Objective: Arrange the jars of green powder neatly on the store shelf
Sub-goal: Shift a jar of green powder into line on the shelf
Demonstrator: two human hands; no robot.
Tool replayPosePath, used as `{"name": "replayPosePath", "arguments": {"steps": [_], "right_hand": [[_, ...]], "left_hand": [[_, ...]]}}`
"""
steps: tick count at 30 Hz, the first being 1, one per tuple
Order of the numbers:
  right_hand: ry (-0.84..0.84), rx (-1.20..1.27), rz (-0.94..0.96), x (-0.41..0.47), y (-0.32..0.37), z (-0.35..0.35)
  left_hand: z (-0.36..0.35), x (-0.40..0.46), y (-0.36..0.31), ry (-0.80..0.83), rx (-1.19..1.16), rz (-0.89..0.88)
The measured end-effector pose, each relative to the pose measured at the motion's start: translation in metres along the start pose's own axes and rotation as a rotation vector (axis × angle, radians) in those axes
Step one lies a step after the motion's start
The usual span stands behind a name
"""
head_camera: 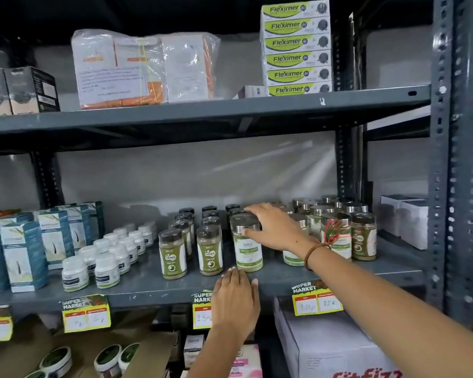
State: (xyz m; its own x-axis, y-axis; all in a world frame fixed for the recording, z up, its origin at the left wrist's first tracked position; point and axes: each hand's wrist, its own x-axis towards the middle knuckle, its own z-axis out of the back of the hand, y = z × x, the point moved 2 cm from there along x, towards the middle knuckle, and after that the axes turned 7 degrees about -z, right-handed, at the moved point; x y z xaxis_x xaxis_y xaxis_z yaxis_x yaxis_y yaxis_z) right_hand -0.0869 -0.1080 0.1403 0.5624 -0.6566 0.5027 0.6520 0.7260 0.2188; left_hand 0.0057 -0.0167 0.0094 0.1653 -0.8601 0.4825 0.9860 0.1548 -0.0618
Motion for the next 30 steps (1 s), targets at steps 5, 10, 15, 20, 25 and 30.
{"name": "replayPosePath", "arguments": {"steps": [5,10,15,20,25,30], "right_hand": [[0.083,-0.076,-0.081,0.021,0.004,-0.016],[0.157,-0.057,-0.145,0.031,0.003,-0.026],[0.146,0.025,-0.184,0.031,0.004,-0.02],[0.098,0.015,-0.172,0.015,0.005,-0.006],[0.055,0.013,-0.188,-0.008,0.002,0.024],[0.028,0.091,-0.242,-0.037,-0.012,0.062]], "left_hand": [[-0.007,0.001,0.001,-0.049,-0.018,-0.002],[-0.01,0.002,0.003,-0.045,0.031,-0.027],[-0.011,0.001,0.002,-0.043,0.047,-0.034],[-0.009,-0.001,0.003,-0.022,0.03,-0.043],[-0.007,-0.002,0.004,-0.013,0.015,-0.054],[-0.003,-0.006,0.005,0.002,0.033,-0.08]]}}
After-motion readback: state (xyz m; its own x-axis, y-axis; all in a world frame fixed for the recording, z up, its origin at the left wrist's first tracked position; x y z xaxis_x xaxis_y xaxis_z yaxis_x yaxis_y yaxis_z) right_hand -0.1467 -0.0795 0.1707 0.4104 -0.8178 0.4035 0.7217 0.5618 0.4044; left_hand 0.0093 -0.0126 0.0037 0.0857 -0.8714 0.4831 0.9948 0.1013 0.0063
